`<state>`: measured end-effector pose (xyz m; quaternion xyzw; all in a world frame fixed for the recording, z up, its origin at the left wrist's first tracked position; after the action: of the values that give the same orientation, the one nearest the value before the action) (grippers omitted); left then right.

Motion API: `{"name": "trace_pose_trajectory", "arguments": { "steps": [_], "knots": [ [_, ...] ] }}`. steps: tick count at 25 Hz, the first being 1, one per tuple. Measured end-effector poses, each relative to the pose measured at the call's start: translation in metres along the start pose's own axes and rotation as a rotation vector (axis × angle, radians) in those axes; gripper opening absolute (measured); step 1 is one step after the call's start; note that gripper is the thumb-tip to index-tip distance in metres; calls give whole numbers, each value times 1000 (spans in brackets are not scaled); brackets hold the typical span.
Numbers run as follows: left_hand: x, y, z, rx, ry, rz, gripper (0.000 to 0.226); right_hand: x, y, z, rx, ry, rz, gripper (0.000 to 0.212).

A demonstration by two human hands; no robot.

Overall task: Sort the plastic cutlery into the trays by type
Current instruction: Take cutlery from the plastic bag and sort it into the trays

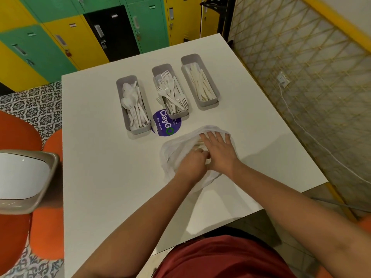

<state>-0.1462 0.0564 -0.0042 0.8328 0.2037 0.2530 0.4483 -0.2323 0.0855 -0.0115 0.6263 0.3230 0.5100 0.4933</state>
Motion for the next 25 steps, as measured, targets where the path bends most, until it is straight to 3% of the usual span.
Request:
{"name": "trace_pose_trajectory", "arguments": {
  "steps": [3,6,8,11,14,18,20,25],
  "knots": [
    [-17,-3,8,32,40,15,48,-3,1,-6,-5,-23,4,105],
    [-26,-7,28,-136,93,48,61,-4,-7,-17,46,-44,76,103],
    [-25,-8,30,-92,103,80,50,-4,-14,-23,55,-58,112,103],
    [-18,-5,25,152,158,23,39,-2,-24,-29,55,-71,130,102],
    [-14,-9,29,136,196,4,27,-1,-29,-34,6,-72,137,101],
    [-8,-12,31,103,92,257,41,-5,-38,-39,-71,-62,228,96],
    [-5,-12,39,190,171,335,40,-6,-42,-41,-94,-54,267,95],
    [-5,2,47,221,133,239,35,-8,-48,-44,-253,-47,224,94]
  ]
}}
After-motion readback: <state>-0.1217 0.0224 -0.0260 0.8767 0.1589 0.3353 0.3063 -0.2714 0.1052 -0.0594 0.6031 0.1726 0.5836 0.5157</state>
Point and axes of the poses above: each hand's wrist, its own x-axis away from the middle knuckle, its own y-axis out of the back of the hand, z = x × y, the point moved 5 cm from there along -x, towards the middle knuckle, and after that the axes turned 1 degree about x, right-handed, at the moved point
